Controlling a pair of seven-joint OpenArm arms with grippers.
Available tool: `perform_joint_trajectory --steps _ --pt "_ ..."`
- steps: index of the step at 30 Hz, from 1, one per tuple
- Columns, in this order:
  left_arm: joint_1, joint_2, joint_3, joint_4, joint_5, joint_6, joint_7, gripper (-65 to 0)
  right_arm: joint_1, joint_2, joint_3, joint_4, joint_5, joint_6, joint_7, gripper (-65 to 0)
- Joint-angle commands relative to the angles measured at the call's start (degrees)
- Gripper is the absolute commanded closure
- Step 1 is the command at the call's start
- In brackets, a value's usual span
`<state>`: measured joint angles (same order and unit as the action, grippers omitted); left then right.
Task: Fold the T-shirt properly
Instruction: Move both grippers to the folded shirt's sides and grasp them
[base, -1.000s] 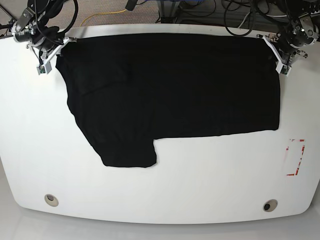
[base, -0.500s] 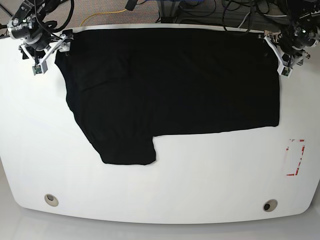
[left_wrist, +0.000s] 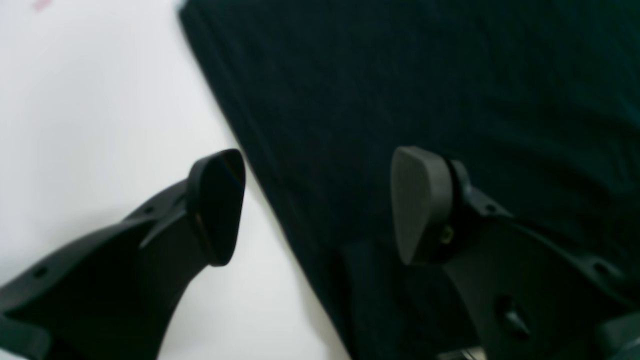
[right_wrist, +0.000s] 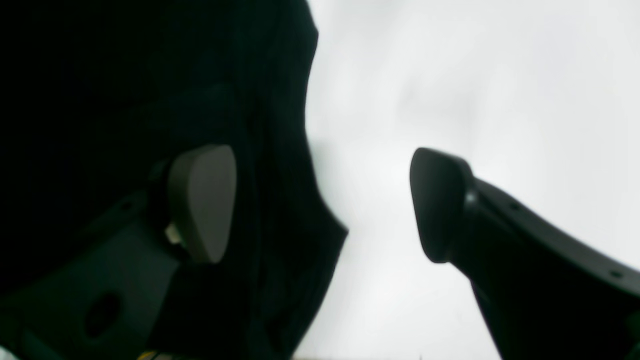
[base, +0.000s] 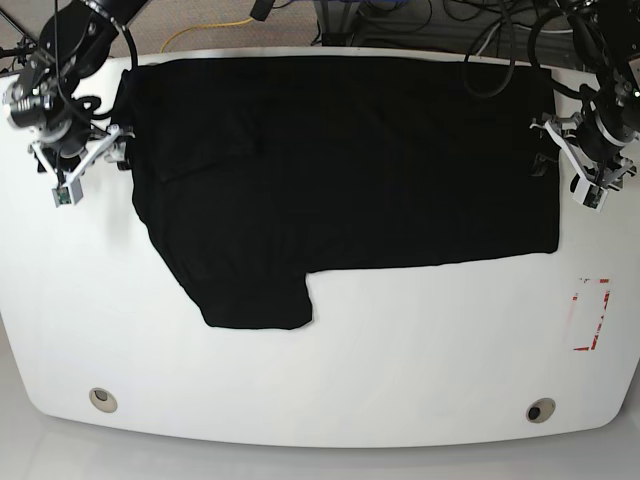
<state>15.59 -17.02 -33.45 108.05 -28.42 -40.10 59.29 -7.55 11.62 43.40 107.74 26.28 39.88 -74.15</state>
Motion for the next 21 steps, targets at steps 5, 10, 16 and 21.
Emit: perform_joint_trajectory --steps 5,10,16,21 --pt "-8.5 1.8 -0.3 -1.1 6.2 1.4 -1.0 -42.6 10.8 3.1 -6.0 -9.5 1.1 0.1 2.1 -51.0" --pt "-16.0 4.1 -0.3 -7.3 13.8 3.0 -1.1 -42.6 18.1 4.4 -9.5 -18.7 1.1 0.1 6.1 -51.0" --pt "-21.9 5.6 -0.3 -14.1 20.2 3.0 -4.6 -42.6 25.7 7.3 -16.8 -32.3 1.0 0.1 14.2 -50.9" --pt "-23.6 6.6 0.6 -18.4 22.1 3.1 -11.2 -42.6 30.5 9.6 -22.3 -43.7 1.0 0.1 20.8 -50.9"
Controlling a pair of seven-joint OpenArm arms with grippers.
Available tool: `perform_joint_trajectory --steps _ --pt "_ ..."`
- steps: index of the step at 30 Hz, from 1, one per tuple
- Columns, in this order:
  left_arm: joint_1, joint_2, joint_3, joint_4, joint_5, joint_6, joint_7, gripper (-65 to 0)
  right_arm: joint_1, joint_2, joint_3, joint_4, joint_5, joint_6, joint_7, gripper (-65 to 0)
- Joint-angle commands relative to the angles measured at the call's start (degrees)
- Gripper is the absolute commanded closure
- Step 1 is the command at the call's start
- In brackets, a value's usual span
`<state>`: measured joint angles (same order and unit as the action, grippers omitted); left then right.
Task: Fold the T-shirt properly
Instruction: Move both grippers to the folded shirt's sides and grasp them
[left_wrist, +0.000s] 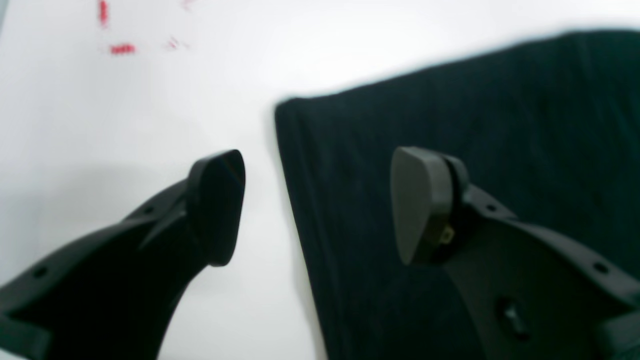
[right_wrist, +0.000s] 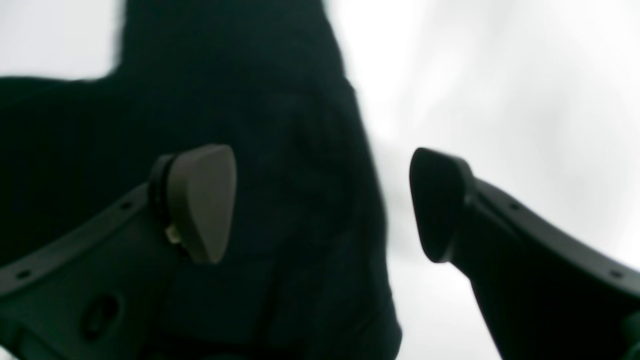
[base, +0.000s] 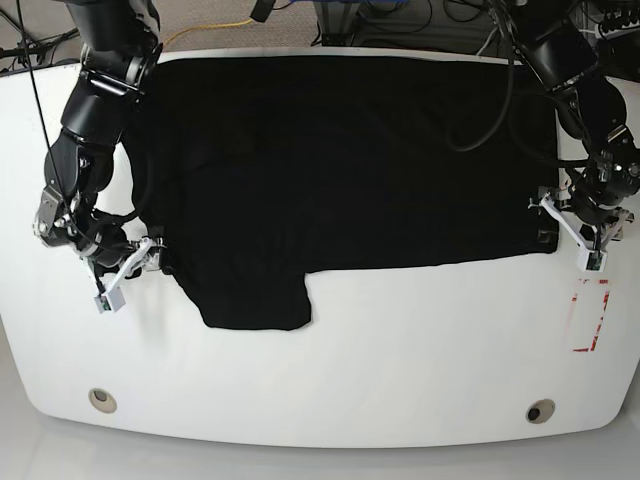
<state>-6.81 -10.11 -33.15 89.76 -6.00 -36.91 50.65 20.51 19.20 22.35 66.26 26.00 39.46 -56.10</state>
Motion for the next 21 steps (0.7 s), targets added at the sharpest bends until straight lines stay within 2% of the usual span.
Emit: perform_joint_trajectory --steps 1,4,8,11,15,19,21 --pt "-1.3 -0.2 0.2 -1.1 0.4 -0.1 -3.7 -42.6 3.3 2.7 -2.7 -4.9 1.3 0.5 5.0 -50.9" --pt "-2.6 0.1 0.4 -3.6 2.0 -0.1 -5.8 -42.6 6.1 3.5 -6.0 -12.7 1.3 0.5 11.8 -50.9" --pt "-3.5 -0.1 0.0 -5.1 2.3 -0.1 -6.3 -42.6 9.3 5.3 -11.8 -22.1 1.4 0.5 17.7 -50.9" --pt "-3.6 -0.1 0.0 -5.4 2.2 -0.1 -6.3 -42.6 10.0 5.2 -14.7 -26.8 1.4 0.5 23.4 -50.9" --pt "-3.5 -0.2 0.0 -5.4 2.3 -0.1 -6.4 -42.6 10.4 4.9 -17.6 -28.5 1.4 0.5 24.8 -50.9" --pt "-3.7 -1.4 0.0 -7.1 2.3 0.0 -6.4 -42.6 10.6 2.6 -18.8 -28.5 1.4 0.5 24.8 -50.9" --pt "-4.0 -1.6 0.0 -8.7 2.2 1.3 -6.5 -43.1 10.6 2.1 -18.8 -28.5 1.4 0.5 24.8 -50.7"
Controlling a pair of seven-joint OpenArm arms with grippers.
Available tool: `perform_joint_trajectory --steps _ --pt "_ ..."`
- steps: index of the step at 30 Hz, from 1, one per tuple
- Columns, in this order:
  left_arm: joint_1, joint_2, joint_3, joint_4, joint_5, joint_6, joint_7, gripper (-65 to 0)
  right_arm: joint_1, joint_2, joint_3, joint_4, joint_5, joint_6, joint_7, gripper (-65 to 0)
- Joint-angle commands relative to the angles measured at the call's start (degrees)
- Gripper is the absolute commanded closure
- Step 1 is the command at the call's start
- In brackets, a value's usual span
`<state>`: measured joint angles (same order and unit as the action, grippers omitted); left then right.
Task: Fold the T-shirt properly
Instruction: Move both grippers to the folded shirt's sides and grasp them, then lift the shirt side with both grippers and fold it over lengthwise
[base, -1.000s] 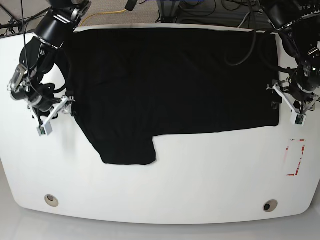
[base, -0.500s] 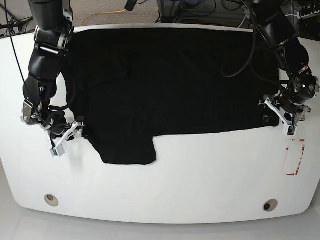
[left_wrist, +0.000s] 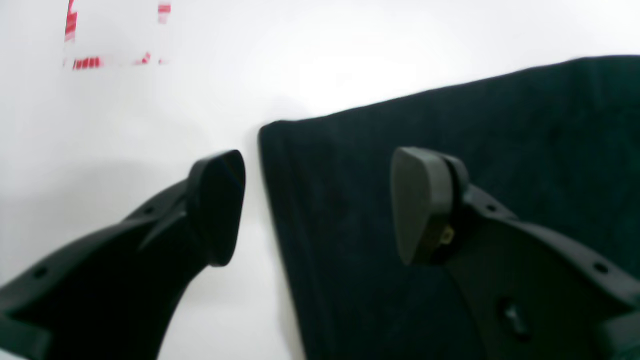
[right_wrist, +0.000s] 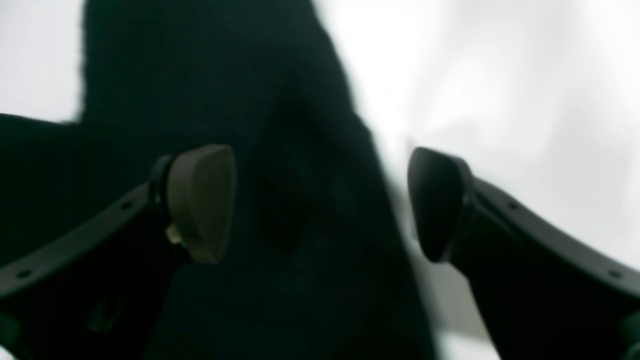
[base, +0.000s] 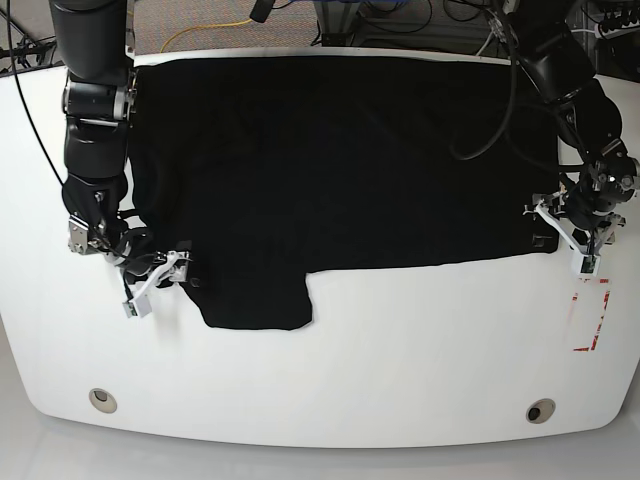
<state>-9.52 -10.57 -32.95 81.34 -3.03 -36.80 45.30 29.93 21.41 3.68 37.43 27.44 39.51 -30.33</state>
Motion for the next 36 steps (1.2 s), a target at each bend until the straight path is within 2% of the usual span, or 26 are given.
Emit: perform_joint_trajectory --steps 1,3,8,15,19,25,30,32,36 --pt "-1.8 -1.8 -0.1 -0.8 -0.8 2.1 -1.1 -43.2 1.1 -0.3 -0.1 0.3 -0.1 0.5 -0.9 -50.4" --pt "-2.7 -2.7 -0.1 -1.8 -1.0 3.6 -1.1 -43.2 1.1 -1.0 -0.2 0.3 -0.1 0.5 -0.9 -46.8" --pt "-4.9 -3.4 -0.1 -6.3 -0.9 4.5 -1.6 -43.3 1.3 -1.2 -0.2 0.3 -0.1 0.5 0.1 -27.4" --pt "-5.9 -4.0 0.2 -14.6 -0.7 4.6 -7.3 -43.3 1.3 -1.2 -0.3 0.3 -0.1 0.5 0.5 -6.3" --pt "-6.0 -4.0 0.3 -18.1 -0.7 4.7 -8.7 -43.3 1.3 -1.2 -0.3 0.3 -0.1 0.5 0.5 -4.8" --pt "-6.3 -4.0 0.3 -21.5 -0.7 8.2 -11.2 -43.3 1.3 -1.2 -0.3 0.3 -0.1 0.5 0.5 -4.8" --pt "-6.6 -4.0 0.3 -24.2 -0.7 7.1 -11.1 -41.7 1.3 -1.2 -0.3 0.4 -0.1 0.5 0.4 -4.3" --pt "-6.6 -4.0 0.3 -24.3 -0.7 5.9 -11.1 -36.1 1.4 -1.2 -0.3 0.4 -0.1 0.5 0.4 -4.1" --pt "-6.6 -4.0 2.6 -24.4 -0.6 5.2 -11.2 -7.8 1.4 -1.2 -0.3 2.0 0.0 0.5 0.4 0.0"
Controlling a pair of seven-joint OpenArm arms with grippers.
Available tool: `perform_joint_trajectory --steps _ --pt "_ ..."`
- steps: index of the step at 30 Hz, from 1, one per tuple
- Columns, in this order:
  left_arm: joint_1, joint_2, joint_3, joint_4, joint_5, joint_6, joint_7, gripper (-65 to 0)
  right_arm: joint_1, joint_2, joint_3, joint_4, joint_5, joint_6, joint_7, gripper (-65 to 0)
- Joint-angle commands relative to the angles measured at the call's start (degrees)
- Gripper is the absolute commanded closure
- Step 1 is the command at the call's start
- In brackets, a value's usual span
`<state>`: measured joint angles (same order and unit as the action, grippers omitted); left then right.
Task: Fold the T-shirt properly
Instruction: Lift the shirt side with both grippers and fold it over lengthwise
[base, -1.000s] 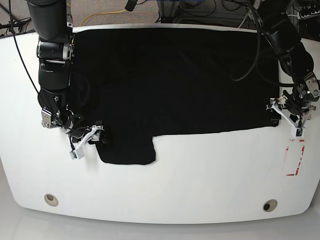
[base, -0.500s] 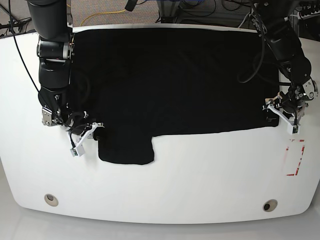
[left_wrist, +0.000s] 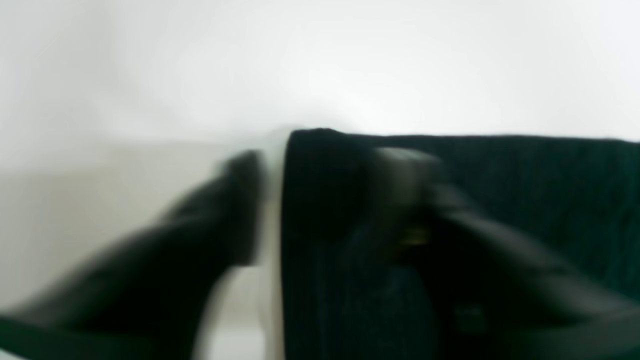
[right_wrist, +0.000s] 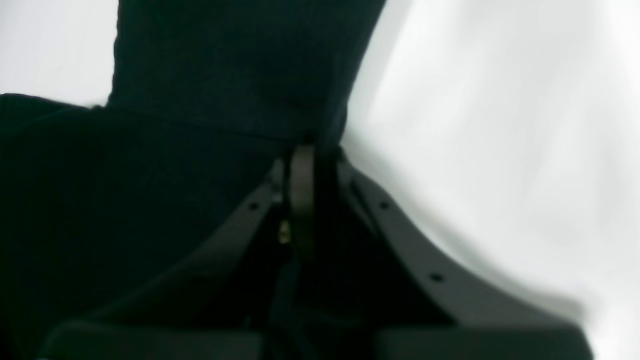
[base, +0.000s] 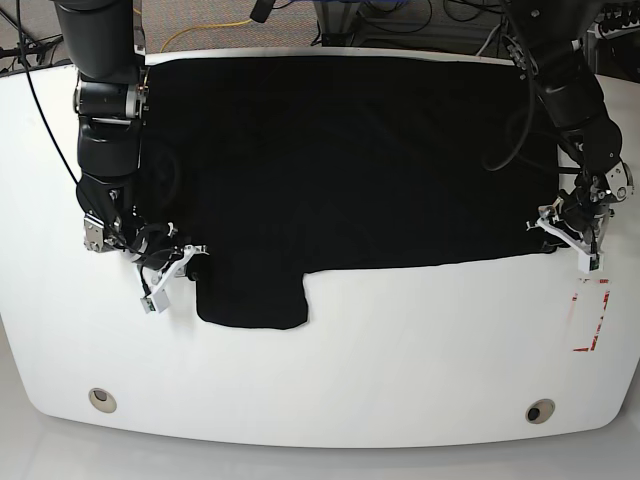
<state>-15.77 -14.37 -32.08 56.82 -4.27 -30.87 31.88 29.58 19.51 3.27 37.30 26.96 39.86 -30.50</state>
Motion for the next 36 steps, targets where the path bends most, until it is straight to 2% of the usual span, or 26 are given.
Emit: perform_joint_trajectory --steps 1,3,7,12,15,18,20,24,29,32,36 --pt "-0.4 -0.3 3.5 0.1 0.6 -0.7 2.2 0.0 1.6 0.8 0.1 3.5 0.5 0.1 0.6 0.0" --pt "-0.4 -0.7 5.5 0.4 0.6 -0.8 2.2 0.0 1.4 0.8 0.1 5.3 0.5 0.1 0.4 0.0" --pt "-0.5 -1.0 6.5 1.3 0.2 -0.9 2.3 0.0 1.5 1.1 0.1 10.1 0.5 0.1 -4.6 0.0" --pt "0.1 -0.8 6.5 10.7 0.2 -1.0 2.5 0.0 1.2 2.3 0.6 19.1 0.5 0.1 -11.0 0.0" --pt "0.9 -0.8 6.6 14.4 0.2 -1.1 5.0 0.0 -0.6 3.8 0.6 24.7 1.0 0.1 -14.9 0.0" --pt "1.2 -0.8 6.4 17.2 0.2 -3.4 7.6 0.0 -2.5 4.4 0.7 31.0 1.0 0.1 -17.5 0.0" --pt "1.4 -0.7 6.4 19.7 0.2 -6.2 8.5 0.0 -4.5 5.2 2.4 35.5 0.7 0.1 -19.6 0.0" --pt "3.4 -0.7 6.4 24.9 0.2 -8.9 10.8 0.0 -8.1 5.3 5.9 42.1 1.0 0.1 -23.2 0.0" --pt "7.8 -0.5 6.3 33.2 0.1 -9.1 13.4 0.0 -14.3 5.2 12.0 51.7 1.0 0.1 -27.9 0.0" --pt "10.3 0.9 6.1 36.6 0.1 -9.1 13.5 0.0 -18.4 5.2 13.7 57.1 1.1 0.1 -30.0 0.0" --pt "14.3 1.8 3.1 39.8 0.1 -9.1 13.5 0.0 -23.6 5.1 16.7 63.1 1.1 0.1 -32.0 0.0"
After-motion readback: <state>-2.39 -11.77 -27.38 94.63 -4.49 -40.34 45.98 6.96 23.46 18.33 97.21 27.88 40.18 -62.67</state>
